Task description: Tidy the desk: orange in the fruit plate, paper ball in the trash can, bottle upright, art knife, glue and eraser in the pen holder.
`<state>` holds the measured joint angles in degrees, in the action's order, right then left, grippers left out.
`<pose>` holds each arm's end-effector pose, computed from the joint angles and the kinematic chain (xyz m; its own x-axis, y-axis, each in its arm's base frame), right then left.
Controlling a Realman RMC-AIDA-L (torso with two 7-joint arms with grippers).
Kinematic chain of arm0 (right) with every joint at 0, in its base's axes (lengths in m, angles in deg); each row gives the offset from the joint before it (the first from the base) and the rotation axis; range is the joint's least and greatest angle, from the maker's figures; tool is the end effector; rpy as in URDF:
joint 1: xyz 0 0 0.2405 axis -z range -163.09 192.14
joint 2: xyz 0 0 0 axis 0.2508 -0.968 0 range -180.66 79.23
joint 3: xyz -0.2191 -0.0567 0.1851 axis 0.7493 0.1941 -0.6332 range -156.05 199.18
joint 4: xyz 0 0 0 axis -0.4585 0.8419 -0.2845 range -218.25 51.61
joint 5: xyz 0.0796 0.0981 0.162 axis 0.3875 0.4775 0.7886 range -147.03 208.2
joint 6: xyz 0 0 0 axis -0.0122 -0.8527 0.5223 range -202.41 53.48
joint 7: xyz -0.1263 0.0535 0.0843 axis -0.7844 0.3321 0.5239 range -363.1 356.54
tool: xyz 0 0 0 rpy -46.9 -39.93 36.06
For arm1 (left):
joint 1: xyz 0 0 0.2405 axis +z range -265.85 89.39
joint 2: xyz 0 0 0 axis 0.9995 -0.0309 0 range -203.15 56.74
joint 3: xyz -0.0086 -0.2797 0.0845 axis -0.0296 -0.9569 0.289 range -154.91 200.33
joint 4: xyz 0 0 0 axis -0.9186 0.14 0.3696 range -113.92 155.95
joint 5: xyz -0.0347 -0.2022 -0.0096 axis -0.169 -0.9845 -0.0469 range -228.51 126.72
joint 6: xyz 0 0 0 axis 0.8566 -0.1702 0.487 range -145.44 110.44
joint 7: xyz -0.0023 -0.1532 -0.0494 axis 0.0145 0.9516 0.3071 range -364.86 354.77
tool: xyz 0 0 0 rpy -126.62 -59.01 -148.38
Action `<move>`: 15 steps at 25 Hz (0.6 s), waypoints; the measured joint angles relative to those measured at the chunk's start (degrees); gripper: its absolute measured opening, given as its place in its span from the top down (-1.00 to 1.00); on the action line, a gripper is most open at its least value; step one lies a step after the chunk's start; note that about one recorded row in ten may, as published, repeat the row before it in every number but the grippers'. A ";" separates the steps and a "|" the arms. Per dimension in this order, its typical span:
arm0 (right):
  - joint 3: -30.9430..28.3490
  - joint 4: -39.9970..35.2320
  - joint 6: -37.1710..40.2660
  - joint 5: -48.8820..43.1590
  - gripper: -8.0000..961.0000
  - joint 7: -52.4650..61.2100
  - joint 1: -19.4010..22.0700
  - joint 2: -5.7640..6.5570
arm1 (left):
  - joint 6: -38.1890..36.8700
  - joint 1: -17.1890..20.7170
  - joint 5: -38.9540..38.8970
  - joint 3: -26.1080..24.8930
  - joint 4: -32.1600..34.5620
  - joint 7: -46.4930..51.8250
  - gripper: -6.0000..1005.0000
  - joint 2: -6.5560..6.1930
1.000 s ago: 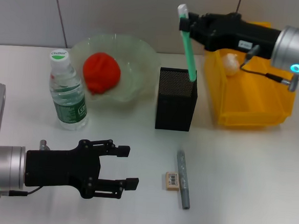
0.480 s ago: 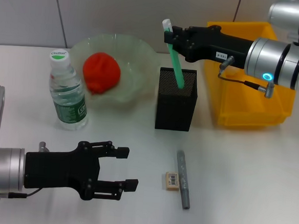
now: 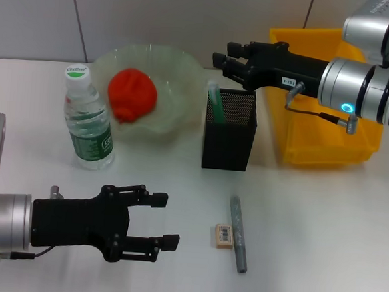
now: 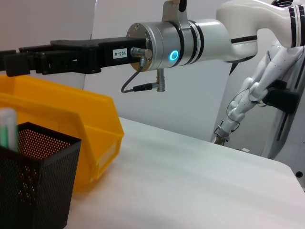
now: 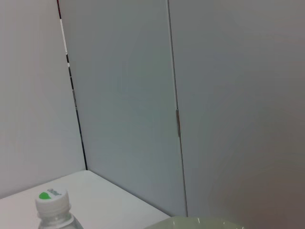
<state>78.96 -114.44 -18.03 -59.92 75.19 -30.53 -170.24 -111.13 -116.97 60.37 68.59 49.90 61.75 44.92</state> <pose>0.1827 0.4657 -0.0556 0.7862 -0.1997 -0.5847 -0.4848 -0.7861 -0.3834 -0.2829 0.3095 -0.0593 0.8181 0.2624 0.5117 0.3242 -0.9454 -0.0335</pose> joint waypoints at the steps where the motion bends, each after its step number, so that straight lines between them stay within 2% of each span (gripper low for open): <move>1: 0.00 -0.13 0.08 0.02 0.41 -0.01 0.12 0.00 | -0.02 0.00 0.00 0.00 0.01 0.04 -0.59 0.00; 5: 0.00 -0.25 0.13 0.81 0.16 -0.03 0.21 0.00 | -0.05 0.00 0.00 0.00 0.03 0.05 -0.59 -0.02; 10: 0.00 -0.67 0.59 6.33 -0.13 0.06 0.75 0.12 | -0.07 0.01 0.03 0.00 0.03 0.07 -0.59 -0.07; 15: -0.64 -4.81 6.97 9.16 -0.38 5.69 2.81 0.52 | -0.06 0.06 0.05 -0.04 0.03 0.08 -0.59 -0.10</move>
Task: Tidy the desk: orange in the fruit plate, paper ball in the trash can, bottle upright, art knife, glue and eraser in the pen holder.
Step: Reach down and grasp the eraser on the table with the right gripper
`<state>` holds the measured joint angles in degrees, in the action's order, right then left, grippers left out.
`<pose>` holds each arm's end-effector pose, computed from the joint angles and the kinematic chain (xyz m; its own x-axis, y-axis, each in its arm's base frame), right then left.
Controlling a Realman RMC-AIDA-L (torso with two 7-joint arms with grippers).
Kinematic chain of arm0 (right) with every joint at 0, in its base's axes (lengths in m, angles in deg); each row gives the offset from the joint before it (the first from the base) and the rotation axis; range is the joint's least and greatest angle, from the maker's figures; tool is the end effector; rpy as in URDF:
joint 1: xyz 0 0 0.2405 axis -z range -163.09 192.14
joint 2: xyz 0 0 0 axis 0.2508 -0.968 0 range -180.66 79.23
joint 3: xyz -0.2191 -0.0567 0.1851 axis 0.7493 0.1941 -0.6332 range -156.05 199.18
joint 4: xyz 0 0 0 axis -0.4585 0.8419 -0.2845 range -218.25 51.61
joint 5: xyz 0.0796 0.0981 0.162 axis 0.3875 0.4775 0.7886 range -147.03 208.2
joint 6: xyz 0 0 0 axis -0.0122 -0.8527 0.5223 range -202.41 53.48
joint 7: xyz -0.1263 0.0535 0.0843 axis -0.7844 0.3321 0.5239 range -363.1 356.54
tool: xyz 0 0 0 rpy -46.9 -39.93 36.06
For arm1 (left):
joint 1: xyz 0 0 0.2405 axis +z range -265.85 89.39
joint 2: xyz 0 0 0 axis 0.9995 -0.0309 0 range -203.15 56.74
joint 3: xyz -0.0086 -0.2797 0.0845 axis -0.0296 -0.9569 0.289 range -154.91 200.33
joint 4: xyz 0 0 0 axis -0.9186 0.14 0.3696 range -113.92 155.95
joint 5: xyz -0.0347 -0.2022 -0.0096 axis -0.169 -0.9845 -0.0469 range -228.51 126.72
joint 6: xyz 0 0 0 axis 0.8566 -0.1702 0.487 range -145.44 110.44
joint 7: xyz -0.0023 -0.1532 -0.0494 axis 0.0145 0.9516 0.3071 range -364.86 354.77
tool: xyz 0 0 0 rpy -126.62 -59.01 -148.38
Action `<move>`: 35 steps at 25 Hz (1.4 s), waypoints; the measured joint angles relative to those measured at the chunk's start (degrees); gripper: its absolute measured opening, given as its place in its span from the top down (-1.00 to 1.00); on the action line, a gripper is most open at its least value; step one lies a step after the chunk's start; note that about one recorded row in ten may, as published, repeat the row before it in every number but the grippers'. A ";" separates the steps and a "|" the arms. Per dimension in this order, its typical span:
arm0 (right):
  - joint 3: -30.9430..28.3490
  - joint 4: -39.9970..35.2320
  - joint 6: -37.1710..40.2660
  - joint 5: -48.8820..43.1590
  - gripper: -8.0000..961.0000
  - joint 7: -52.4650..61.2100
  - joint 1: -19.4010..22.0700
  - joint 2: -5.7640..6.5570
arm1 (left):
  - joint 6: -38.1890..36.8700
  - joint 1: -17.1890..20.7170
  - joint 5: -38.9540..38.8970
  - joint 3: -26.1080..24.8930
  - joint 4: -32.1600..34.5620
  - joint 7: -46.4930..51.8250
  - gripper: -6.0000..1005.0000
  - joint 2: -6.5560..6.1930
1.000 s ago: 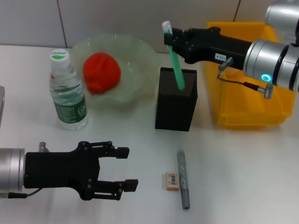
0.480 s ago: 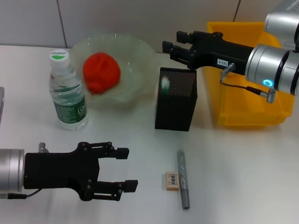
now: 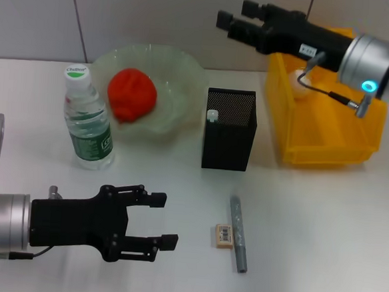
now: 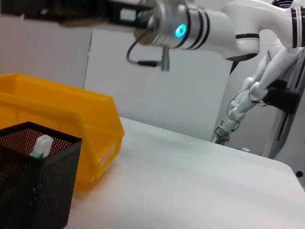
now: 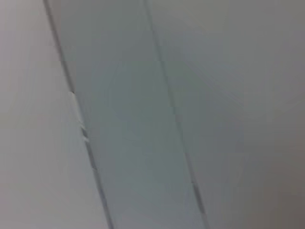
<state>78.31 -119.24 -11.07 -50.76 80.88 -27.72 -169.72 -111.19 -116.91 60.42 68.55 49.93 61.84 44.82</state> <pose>0.1655 0.4595 -0.0217 0.6274 -0.1984 -0.7530 -0.5578 -0.7892 -0.2568 -0.2837 0.3094 -0.0585 0.8182 0.2640 0.5106 0.3259 -0.9448 -0.0337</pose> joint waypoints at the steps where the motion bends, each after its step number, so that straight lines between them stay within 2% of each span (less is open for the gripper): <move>1: -0.04 -2.03 2.11 -0.03 -0.42 2.41 0.75 0.19 | -0.01 0.06 -0.01 -0.06 0.00 0.00 -0.59 -0.03; 4: 0.26 -7.48 8.44 -0.61 -0.47 8.99 2.55 1.34 | -0.10 0.11 -0.03 -0.12 0.00 0.20 -0.59 -0.07; 7: 0.42 -11.24 15.30 -2.94 -0.46 15.15 2.92 3.79 | -0.22 0.12 -0.04 -0.14 0.00 0.80 -0.59 -0.08; 11: 0.12 -13.41 22.72 -9.79 -0.46 21.66 1.07 7.19 | -0.35 0.18 -0.06 -0.21 0.00 1.31 -0.59 -0.08; 15: -0.12 -14.80 26.48 -18.07 -0.46 30.20 -1.49 8.88 | -0.34 0.39 -0.06 -0.64 -0.01 1.40 -0.59 -0.15; 17: -0.14 -16.60 28.07 -23.78 -0.46 36.63 -3.16 9.18 | -0.48 0.42 -0.08 -1.08 -0.01 1.42 -0.59 -0.36; 22: 0.08 -17.97 31.49 -36.94 -0.46 49.74 -8.40 9.24 | -0.97 0.48 -0.12 -1.55 0.00 1.50 -0.59 -0.59; 26: 0.47 -16.34 34.33 -44.40 -0.46 54.62 -12.38 8.37 | -1.43 0.48 -0.14 -1.64 0.05 1.50 -0.59 -0.68; 30: 0.55 -15.91 35.72 -51.24 -0.45 54.92 -14.98 5.97 | -1.53 0.47 -0.07 -1.64 0.08 1.28 -0.59 -0.70; 35: 2.90 -15.82 34.72 -57.81 -0.45 47.95 -16.31 2.44 | -1.56 0.54 0.27 -1.55 0.09 1.16 -0.59 -0.72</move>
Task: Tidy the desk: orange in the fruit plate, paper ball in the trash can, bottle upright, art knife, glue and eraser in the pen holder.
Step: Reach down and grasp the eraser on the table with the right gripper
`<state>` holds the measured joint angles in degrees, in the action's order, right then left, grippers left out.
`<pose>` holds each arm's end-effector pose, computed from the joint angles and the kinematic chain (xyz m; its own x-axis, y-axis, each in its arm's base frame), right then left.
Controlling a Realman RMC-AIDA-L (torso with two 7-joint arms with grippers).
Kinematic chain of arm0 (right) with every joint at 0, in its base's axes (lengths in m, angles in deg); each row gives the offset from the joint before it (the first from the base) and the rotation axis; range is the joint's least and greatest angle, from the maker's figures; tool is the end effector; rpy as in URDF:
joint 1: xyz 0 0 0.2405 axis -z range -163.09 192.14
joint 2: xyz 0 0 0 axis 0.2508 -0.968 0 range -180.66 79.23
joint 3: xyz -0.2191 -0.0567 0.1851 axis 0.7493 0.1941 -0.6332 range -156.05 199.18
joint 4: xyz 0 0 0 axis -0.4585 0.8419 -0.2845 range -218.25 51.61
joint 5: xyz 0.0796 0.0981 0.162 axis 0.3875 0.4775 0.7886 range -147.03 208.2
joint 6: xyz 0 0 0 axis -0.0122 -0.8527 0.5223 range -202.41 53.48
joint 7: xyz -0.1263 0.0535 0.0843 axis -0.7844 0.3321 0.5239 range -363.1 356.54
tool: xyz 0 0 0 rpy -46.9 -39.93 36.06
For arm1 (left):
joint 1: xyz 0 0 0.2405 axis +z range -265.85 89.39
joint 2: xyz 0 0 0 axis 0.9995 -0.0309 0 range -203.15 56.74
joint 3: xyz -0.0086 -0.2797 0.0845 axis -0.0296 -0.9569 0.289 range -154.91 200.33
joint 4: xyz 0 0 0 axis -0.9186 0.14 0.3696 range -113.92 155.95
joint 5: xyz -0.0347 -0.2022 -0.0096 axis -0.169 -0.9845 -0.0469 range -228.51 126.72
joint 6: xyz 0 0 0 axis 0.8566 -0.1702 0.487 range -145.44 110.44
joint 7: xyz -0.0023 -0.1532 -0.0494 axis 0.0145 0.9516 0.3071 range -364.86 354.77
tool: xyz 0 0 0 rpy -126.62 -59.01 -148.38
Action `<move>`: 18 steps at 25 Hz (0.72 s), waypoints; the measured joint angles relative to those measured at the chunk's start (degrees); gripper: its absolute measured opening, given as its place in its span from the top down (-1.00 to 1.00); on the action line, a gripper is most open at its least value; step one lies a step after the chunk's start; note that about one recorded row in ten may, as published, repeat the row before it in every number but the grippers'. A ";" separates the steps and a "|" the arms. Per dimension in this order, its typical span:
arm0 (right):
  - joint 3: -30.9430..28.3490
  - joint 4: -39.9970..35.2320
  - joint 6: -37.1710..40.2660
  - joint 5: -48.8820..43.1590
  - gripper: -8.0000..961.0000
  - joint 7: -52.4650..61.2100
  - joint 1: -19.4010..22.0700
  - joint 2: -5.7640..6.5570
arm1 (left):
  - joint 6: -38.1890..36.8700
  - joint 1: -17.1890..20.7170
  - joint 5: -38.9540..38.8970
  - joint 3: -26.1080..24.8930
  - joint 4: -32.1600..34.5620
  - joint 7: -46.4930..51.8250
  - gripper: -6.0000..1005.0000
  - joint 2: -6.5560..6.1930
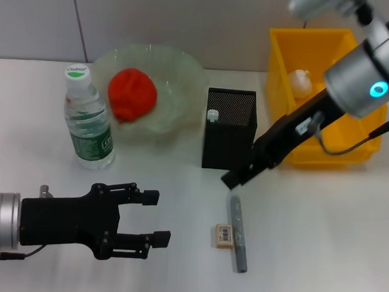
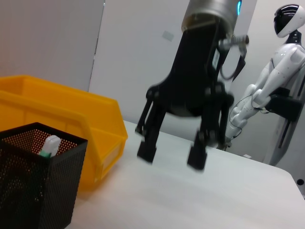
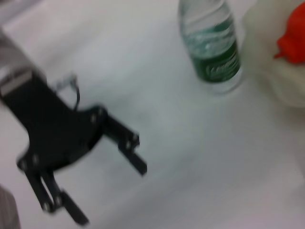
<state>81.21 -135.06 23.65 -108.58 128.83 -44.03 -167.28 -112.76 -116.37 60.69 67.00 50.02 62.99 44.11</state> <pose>0.1249 0.4191 -0.0325 0.8344 -0.5248 0.1684 -0.5211 -0.8507 -0.0692 -0.2880 0.3074 -0.0497 0.8027 0.2846 0.5240 0.3492 -0.9367 -0.0263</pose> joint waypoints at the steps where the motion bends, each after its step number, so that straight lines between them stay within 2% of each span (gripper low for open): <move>1: 1.24 0.01 -0.66 -0.91 -0.45 -1.64 -0.01 -0.63 | -0.01 0.02 0.01 0.09 0.00 0.03 -0.59 -0.02; 3: 4.56 0.07 -3.88 -2.15 -0.45 -5.76 0.47 -2.00 | -0.03 0.09 0.07 0.33 0.00 0.16 -0.59 -0.22; 10: 6.30 4.41 -9.25 -0.38 -0.45 -15.54 1.14 -2.48 | -0.02 0.92 0.12 0.46 0.00 -0.27 -0.59 -1.03; 11: 6.31 6.23 -10.14 -0.05 -0.45 -18.60 1.12 -2.53 | -0.17 1.39 0.12 0.46 0.00 -0.30 -0.59 -1.67; 12: 6.31 6.23 -10.14 -0.05 -0.44 -18.60 1.12 -2.53 | -0.17 1.39 0.12 0.46 0.00 -0.30 -0.59 -1.67; 13: 6.50 8.07 -10.67 0.42 -0.44 -21.37 0.89 -2.59 | -0.56 1.91 0.19 0.48 0.04 -0.33 -0.59 -2.65; 14: 6.50 8.07 -10.67 0.42 -0.44 -21.37 0.89 -2.59 | -0.56 1.91 0.19 0.48 0.04 -0.33 -0.59 -2.65; 15: 6.72 8.78 -10.75 0.63 -0.44 -22.25 0.75 -2.64 | -1.12 2.41 0.58 0.53 0.45 -0.45 -0.59 -3.61; 16: 6.95 9.25 -10.86 0.78 -0.44 -22.78 0.62 -2.67 | -1.12 2.41 0.58 0.53 0.45 -0.45 -0.59 -3.61; 18: 9.40 10.67 -12.05 1.68 -0.44 -23.89 0.30 -2.88 | -1.97 3.18 1.01 0.42 1.11 -0.60 -0.59 -5.16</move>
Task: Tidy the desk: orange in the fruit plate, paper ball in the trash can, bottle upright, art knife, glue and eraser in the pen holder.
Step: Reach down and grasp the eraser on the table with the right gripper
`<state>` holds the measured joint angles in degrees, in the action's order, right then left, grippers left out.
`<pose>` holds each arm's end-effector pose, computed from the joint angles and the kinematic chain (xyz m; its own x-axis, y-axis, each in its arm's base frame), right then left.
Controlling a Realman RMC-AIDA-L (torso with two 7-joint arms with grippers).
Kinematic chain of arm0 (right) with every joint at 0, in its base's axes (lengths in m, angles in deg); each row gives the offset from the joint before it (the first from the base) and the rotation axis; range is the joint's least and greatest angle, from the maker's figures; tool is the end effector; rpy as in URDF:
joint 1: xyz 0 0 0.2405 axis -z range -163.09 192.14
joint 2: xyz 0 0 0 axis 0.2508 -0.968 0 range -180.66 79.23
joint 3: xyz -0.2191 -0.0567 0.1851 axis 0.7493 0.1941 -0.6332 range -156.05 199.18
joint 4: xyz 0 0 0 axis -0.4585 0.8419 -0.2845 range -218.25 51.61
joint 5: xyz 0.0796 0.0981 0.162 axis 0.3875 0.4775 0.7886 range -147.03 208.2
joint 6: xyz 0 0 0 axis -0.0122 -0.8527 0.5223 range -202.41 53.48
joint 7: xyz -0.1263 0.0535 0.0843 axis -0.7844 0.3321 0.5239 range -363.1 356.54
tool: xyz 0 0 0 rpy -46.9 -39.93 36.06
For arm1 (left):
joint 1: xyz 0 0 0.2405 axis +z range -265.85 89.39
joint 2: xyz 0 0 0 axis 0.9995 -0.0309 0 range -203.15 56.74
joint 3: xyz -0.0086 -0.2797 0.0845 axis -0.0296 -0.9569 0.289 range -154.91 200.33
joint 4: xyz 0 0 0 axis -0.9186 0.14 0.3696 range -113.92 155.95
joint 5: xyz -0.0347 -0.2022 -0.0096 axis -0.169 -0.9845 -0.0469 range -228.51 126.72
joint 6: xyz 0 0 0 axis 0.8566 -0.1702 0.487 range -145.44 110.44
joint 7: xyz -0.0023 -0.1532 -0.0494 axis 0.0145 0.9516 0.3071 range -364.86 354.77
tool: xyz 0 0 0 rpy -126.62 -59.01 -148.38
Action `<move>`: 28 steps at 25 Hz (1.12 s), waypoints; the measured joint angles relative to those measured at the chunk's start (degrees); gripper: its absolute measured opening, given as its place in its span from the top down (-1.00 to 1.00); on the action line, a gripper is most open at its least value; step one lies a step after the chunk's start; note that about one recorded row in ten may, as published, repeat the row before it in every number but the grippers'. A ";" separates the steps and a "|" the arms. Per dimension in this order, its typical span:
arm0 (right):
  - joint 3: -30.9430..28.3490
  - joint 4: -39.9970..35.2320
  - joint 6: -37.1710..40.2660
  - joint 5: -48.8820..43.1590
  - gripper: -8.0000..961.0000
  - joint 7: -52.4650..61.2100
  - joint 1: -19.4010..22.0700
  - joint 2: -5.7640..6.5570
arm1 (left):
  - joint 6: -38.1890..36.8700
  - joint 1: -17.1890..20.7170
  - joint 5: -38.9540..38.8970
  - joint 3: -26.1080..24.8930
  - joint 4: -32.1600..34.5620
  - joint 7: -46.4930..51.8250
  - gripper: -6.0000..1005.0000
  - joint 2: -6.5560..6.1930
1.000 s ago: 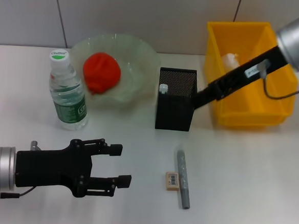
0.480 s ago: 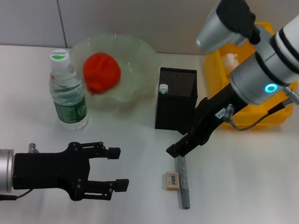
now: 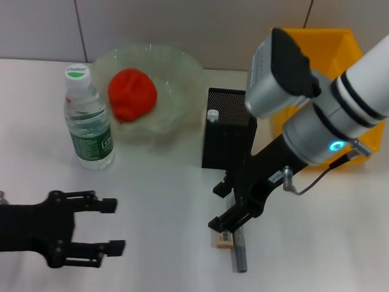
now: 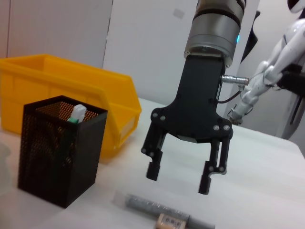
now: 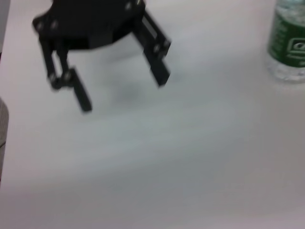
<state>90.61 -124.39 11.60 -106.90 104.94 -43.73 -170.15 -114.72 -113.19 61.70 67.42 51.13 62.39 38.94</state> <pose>0.1480 0.4070 -0.0934 0.9560 -0.1646 0.2426 -0.1758 -0.9841 0.0250 -0.3240 0.2973 -0.0115 0.8417 0.2879 0.4569 0.3579 -0.9309 -0.0729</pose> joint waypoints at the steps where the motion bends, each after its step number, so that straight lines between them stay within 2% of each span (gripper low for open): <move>1: 0.00 0.00 0.00 0.00 -0.44 0.00 0.00 0.00 | 0.00 0.00 0.00 0.00 0.00 0.00 -0.59 0.00; 2: 2.46 0.80 -1.24 0.82 -0.44 -0.12 -0.20 -0.07 | -0.59 0.32 0.02 -0.28 0.15 -0.02 -0.59 -0.72; 3: 2.46 0.80 -1.24 0.82 -0.44 -0.12 -0.20 -0.07 | -0.59 0.32 0.02 -0.28 0.15 -0.02 -0.59 -0.72; 5: 6.24 2.01 -3.82 1.34 -0.44 -0.11 -0.44 -0.19 | -1.53 0.60 0.02 -0.47 0.87 -0.03 -0.59 -1.25; 15: 14.66 3.96 -9.33 3.84 -0.43 -0.05 0.00 -0.37 | 0.35 2.01 2.17 -0.56 2.49 -0.47 -0.59 -1.71; 28: 17.99 3.98 -10.78 4.78 -0.43 0.01 0.65 -0.44 | 0.64 2.29 2.06 -1.34 2.49 -0.47 -0.59 -1.58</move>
<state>108.60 -120.42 0.82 -102.11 104.95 -43.07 -170.59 -114.08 -110.90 63.76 66.08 53.62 61.92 37.37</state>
